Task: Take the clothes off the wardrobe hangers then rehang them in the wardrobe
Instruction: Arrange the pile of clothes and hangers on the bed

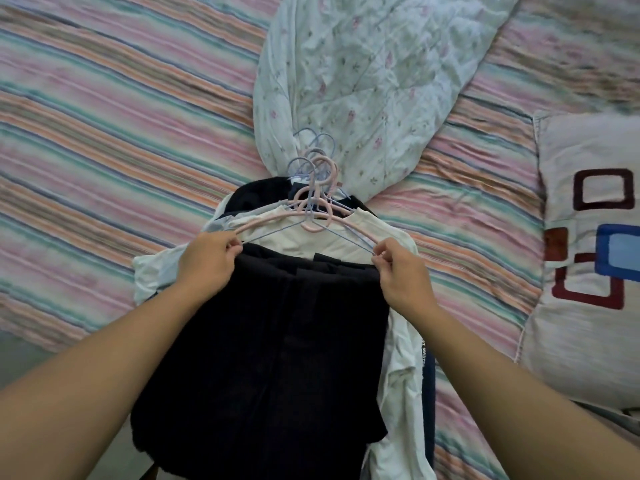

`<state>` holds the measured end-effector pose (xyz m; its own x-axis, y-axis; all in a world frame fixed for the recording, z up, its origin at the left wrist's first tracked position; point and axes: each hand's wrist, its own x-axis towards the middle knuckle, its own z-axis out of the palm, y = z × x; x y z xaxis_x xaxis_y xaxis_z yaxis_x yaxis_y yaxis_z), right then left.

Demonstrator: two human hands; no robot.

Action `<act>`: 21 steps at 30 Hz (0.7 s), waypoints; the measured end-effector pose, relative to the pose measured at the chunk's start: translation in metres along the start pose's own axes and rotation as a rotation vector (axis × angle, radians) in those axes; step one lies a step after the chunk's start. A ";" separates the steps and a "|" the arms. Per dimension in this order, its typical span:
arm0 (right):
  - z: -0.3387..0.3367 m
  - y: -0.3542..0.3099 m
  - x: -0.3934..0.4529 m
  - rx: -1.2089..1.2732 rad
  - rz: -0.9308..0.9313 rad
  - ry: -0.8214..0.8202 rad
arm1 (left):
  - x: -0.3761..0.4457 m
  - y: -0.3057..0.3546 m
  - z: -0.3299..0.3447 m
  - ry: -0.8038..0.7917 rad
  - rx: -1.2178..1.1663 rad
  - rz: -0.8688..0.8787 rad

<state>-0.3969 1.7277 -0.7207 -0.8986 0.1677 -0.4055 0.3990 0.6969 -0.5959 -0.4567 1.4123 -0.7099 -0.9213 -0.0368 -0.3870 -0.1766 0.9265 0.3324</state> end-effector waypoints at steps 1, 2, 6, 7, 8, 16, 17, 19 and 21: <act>-0.006 -0.006 -0.004 0.021 -0.020 0.017 | -0.008 0.002 -0.005 0.024 -0.010 0.006; -0.013 -0.012 -0.008 0.033 -0.049 0.036 | -0.016 0.003 -0.012 0.054 -0.028 0.008; -0.040 -0.043 -0.039 0.049 -0.169 0.094 | -0.058 0.007 -0.046 0.183 -0.110 0.023; -0.047 -0.051 -0.050 0.066 -0.184 0.097 | -0.070 0.006 -0.057 0.213 -0.122 0.035; -0.053 -0.059 -0.062 0.080 -0.201 0.100 | -0.082 0.005 -0.068 0.238 -0.133 0.045; -0.096 -0.124 -0.173 0.108 -0.347 0.076 | -0.205 -0.005 -0.164 0.444 -0.182 0.088; -0.100 -0.133 -0.186 0.103 -0.367 0.069 | -0.220 -0.009 -0.174 0.451 -0.215 0.107; -0.110 -0.153 -0.210 0.095 -0.419 0.071 | -0.250 -0.020 -0.195 0.457 -0.315 0.132; -0.119 -0.173 -0.235 0.065 -0.465 0.071 | -0.282 -0.029 -0.213 0.473 -0.397 0.112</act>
<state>-0.2771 1.6506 -0.4396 -0.9939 -0.1032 -0.0386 -0.0399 0.6642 -0.7465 -0.2649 1.3160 -0.4273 -0.9792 -0.1933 0.0617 -0.1010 0.7281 0.6780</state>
